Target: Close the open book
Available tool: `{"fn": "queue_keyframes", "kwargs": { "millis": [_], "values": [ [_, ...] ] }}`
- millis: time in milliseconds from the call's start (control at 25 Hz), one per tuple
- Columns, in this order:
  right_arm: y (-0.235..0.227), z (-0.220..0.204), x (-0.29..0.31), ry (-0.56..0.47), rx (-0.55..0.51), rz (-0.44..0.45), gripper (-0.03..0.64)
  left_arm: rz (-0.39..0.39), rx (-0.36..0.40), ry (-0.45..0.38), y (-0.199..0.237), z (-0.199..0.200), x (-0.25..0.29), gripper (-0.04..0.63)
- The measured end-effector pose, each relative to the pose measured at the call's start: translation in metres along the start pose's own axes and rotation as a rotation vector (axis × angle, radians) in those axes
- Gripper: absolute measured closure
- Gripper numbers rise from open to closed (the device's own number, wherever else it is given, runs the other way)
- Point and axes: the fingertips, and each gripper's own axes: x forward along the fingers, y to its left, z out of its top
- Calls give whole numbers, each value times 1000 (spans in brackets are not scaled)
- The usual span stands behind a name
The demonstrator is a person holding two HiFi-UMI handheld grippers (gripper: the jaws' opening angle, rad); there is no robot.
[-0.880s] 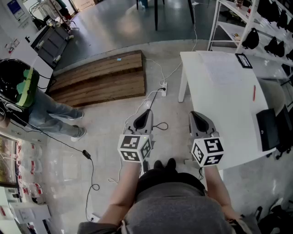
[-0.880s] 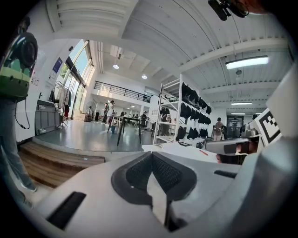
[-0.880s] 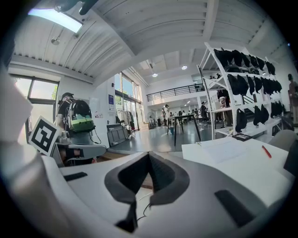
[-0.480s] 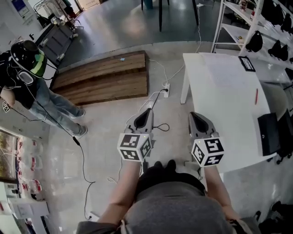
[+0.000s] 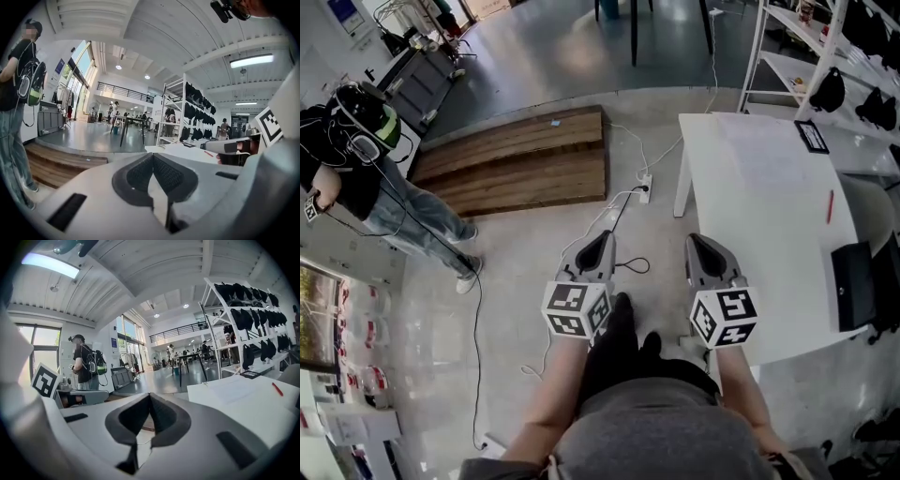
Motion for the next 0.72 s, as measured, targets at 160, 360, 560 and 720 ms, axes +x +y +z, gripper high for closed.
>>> {"fn": "queue_keyframes", "kwargs": {
  "millis": [160, 360, 560, 720],
  "values": [
    [-1, -1, 17, 13, 5, 21, 614, 5, 10, 2, 9, 2, 15, 588],
    [-8, -1, 45, 29, 9, 7, 614, -6, 19, 12, 27, 3, 40, 588],
    [-18, 9, 83, 40, 7, -18, 614, -36, -7, 15, 55, 11, 76, 568],
    [-28, 14, 119, 56, 25, -44, 614, -57, -23, 30, 80, 14, 109, 528]
  ]
}}
